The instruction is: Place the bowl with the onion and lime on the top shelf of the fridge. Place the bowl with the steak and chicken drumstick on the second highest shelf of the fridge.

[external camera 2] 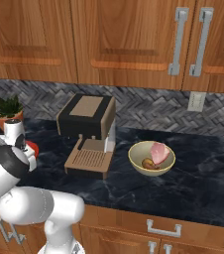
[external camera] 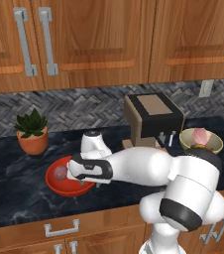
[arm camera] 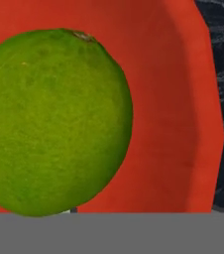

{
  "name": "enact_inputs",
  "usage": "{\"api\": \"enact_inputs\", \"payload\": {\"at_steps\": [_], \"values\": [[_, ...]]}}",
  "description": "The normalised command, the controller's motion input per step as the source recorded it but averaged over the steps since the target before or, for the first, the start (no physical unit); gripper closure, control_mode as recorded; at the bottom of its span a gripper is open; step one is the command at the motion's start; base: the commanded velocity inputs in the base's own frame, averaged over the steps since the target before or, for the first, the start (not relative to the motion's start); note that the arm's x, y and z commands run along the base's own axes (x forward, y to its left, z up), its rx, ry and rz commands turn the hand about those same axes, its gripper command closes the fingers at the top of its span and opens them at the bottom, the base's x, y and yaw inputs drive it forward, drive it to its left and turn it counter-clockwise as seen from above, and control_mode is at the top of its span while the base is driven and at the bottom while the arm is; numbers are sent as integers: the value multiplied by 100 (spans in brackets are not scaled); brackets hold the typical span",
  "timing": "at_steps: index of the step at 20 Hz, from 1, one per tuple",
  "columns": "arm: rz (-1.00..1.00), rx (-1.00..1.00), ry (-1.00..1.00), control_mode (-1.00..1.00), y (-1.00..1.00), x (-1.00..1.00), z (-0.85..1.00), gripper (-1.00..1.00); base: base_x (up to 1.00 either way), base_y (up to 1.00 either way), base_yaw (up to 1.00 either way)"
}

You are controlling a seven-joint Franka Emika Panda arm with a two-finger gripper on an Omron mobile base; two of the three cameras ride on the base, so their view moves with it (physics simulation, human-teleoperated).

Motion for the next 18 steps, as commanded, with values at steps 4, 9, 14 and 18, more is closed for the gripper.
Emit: {"api": "enact_inputs", "payload": {"at_steps": [4, 9, 14, 18], "values": [[0, 0, -4, -100, -3, -14, 0, 100, 0, 0, 0], [-8, 9, -12, -100, -42, -52, 21, 100, 0, 0, 0], [-20, 16, -18, -100, -84, -86, 54, 100, 0, 0, 0], [-23, 14, -17, -100, -88, -86, 61, 100, 0, 0, 0]]}}
